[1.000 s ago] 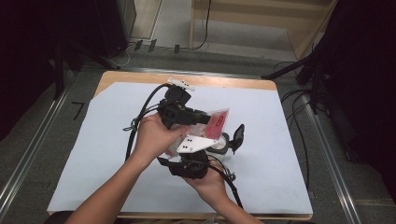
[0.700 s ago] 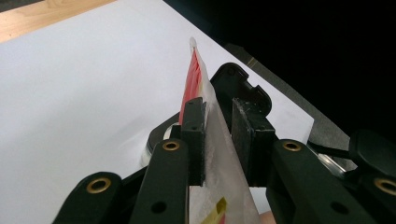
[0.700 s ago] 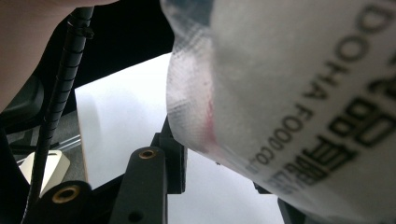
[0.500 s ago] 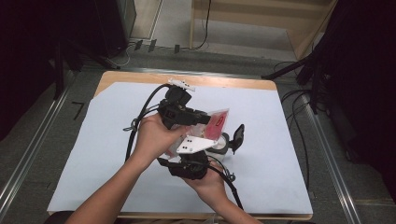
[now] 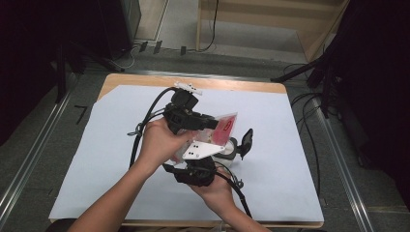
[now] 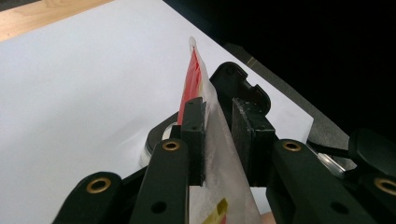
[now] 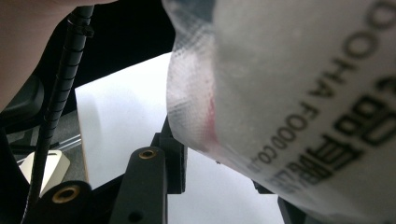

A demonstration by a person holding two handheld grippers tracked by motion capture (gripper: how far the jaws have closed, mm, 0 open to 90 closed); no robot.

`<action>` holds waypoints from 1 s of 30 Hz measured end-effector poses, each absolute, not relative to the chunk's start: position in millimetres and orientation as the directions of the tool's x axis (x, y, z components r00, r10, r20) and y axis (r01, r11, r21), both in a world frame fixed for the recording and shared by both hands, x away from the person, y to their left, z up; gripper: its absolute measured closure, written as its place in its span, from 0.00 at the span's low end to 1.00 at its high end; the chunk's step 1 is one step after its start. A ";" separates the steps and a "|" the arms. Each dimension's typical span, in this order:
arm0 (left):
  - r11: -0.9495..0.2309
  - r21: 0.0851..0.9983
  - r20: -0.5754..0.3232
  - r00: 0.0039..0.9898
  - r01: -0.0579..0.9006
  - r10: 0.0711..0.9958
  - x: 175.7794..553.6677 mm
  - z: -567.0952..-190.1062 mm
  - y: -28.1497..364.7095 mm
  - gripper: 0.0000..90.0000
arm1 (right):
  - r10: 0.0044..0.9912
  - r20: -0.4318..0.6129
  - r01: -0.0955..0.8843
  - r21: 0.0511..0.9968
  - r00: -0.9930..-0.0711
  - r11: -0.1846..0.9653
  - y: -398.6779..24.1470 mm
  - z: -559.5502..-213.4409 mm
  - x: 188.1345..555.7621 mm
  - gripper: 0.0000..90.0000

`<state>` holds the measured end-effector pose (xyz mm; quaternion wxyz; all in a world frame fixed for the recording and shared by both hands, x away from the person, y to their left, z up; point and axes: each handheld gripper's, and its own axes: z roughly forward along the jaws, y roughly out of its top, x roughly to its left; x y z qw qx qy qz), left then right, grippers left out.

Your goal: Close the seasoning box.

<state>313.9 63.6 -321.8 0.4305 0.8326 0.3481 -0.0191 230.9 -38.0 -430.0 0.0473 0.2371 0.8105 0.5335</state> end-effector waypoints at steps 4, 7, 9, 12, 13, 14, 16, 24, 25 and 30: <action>-0.389 0.702 -0.331 0.757 0.597 0.564 314.1 -321.7 63.7 0.84 | 0.434 0.175 0.333 0.887 -0.884 0.320 -38.0 -430.1 230.9 0.71; -0.389 0.702 -0.334 0.758 0.597 0.561 313.8 -321.6 63.4 0.84 | 0.434 0.176 0.334 0.887 -0.883 0.320 -38.0 -430.1 230.8 0.71; -0.388 0.704 -0.333 0.759 0.595 0.559 313.9 -321.8 63.4 0.84 | 0.435 0.174 0.333 0.887 -0.883 0.321 -38.1 -430.0 230.7 0.71; -0.390 0.704 -0.332 0.760 0.594 0.559 313.7 -321.7 63.3 0.84 | 0.435 0.173 0.332 0.887 -0.884 0.322 -38.1 -430.0 230.7 0.71; -0.391 0.704 -0.332 0.762 0.593 0.556 313.6 -321.7 63.2 0.84 | 0.435 0.172 0.331 0.887 -0.884 0.322 -38.2 -430.0 230.6 0.71; -0.391 0.704 -0.332 0.762 0.593 0.556 313.6 -321.7 63.2 0.84 | 0.435 0.172 0.331 0.887 -0.884 0.322 -38.2 -430.0 230.6 0.71; -0.393 0.705 -0.330 0.763 0.591 0.556 313.3 -321.7 62.8 0.84 | 0.433 0.173 0.331 0.887 -0.884 0.321 -37.9 -430.4 230.4 0.71; -0.394 0.710 -0.324 0.768 0.583 0.553 312.2 -320.8 61.8 0.84 | 0.441 0.160 0.322 0.891 -0.883 0.320 -38.5 -429.9 230.1 0.71; -0.393 0.710 -0.324 0.767 0.584 0.554 312.3 -320.7 62.0 0.84 | 0.441 0.160 0.321 0.891 -0.883 0.321 -38.4 -429.9 230.2 0.71; -0.396 0.716 -0.315 0.772 0.575 0.552 312.2 -319.2 60.7 0.84 | 0.440 0.160 0.319 0.893 -0.884 0.316 -38.3 -429.3 230.5 0.71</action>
